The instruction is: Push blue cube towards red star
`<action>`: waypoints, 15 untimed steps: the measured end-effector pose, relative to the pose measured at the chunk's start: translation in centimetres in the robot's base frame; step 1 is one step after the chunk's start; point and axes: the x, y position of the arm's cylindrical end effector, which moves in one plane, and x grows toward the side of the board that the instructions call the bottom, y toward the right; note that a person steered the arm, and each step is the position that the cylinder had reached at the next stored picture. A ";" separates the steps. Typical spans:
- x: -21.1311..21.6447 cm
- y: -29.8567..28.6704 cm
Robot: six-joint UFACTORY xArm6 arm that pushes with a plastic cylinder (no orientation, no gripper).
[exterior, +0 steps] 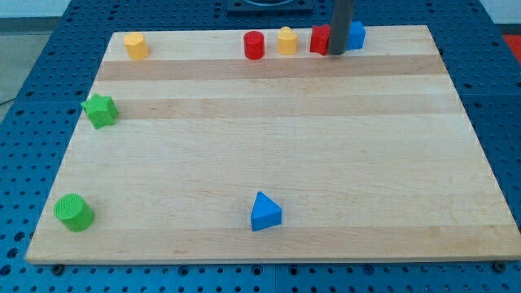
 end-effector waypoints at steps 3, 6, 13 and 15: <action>1.3 8.5; -2.4 12.6; -5.7 1.4; -5.7 6.0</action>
